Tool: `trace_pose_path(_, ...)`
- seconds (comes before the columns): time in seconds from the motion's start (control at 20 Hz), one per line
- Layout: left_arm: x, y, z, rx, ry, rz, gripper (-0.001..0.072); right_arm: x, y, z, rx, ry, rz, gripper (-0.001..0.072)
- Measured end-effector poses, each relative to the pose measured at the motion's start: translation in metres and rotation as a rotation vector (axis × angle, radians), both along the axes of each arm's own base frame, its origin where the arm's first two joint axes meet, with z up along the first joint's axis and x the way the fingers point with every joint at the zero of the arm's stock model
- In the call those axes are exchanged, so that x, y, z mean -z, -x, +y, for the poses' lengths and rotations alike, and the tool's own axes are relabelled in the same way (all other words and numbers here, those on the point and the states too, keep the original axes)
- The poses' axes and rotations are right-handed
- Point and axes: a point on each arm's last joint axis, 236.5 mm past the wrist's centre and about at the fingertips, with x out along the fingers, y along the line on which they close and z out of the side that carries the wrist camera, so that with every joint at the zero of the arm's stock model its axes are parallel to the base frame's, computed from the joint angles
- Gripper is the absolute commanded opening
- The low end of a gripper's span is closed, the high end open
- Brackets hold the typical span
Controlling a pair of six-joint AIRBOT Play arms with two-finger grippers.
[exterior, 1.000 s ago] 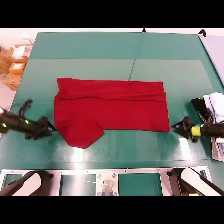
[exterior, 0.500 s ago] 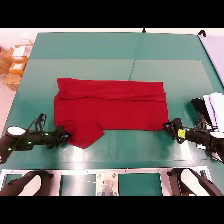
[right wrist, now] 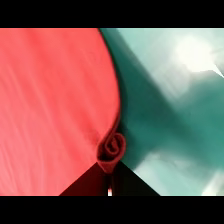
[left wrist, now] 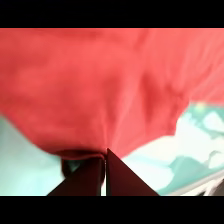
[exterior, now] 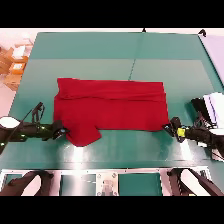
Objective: Fold the shirts.
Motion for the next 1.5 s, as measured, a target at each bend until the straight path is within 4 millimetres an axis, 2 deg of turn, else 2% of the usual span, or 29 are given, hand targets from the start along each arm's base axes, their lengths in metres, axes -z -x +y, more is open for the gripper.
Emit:
trace_pose_path(0.1, -0.005, 0.014, 0.006, 0.058, -0.043, 0.039, 0.0022, -0.011, 0.003, -0.011, -0.034, 0.028, 0.019, 0.0015)
trace_pose_path(0.2, -0.011, 0.020, 0.010, 0.087, -0.069, 0.057, 0.0022, -0.026, 0.004, -0.021, -0.066, 0.061, 0.027, 0.0015)
trace_pose_path(0.3, -0.023, 0.016, 0.014, 0.099, -0.086, 0.040, 0.0022, -0.042, 0.000, -0.027, -0.083, 0.078, 0.017, 0.0015)
trace_pose_path(0.4, -0.042, 0.000, 0.017, 0.097, -0.100, -0.016, 0.0022, -0.057, -0.008, -0.031, -0.090, 0.084, -0.006, 0.0015)
trace_pose_path(0.55, -0.073, -0.036, 0.019, 0.080, -0.098, -0.111, 0.0022, -0.076, -0.031, -0.025, -0.106, 0.071, -0.059, 0.0015)
trace_pose_path(0.8, -0.098, -0.110, 0.024, 0.079, -0.067, -0.188, 0.0022, -0.099, -0.101, -0.022, -0.106, 0.052, -0.152, 0.0015)
trace_pose_path(0.95, -0.095, -0.160, 0.024, 0.074, -0.030, -0.208, 0.0022, -0.096, -0.145, -0.021, -0.108, 0.041, -0.158, 0.0015)
trace_pose_path(1.15, -0.066, -0.223, 0.023, 0.056, -0.009, -0.214, 0.0025, -0.066, -0.200, -0.023, -0.094, 0.023, -0.125, 0.0016)
trace_pose_path(1.2, -0.057, -0.238, 0.022, 0.048, -0.005, -0.221, 0.0227, -0.055, -0.212, -0.024, -0.088, 0.016, -0.110, 0.0072)
trace_pose_path(1.25, -0.049, -0.251, 0.022, 0.042, -0.004, -0.233, 0.0609, -0.044, -0.221, -0.025, -0.083, 0.011, -0.098, 0.0246)
trace_pose_path(1.3, -0.045, -0.263, 0.020, 0.031, 0.005, -0.253, 0.0720, -0.034, -0.232, -0.027, -0.077, 0.009, -0.089, 0.0403)
trace_pose_path(1.35, -0.044, -0.277, 0.018, 0.007, 0.019, -0.279, 0.0720, -0.028, -0.240, -0.030, -0.069, 0.004, -0.084, 0.0521)
trace_pose_path(1.5, -0.053, -0.304, 0.022, -0.046, 0.050, -0.343, 0.0720, -0.034, -0.264, -0.053, -0.055, 0.006, -0.121, 0.0542)
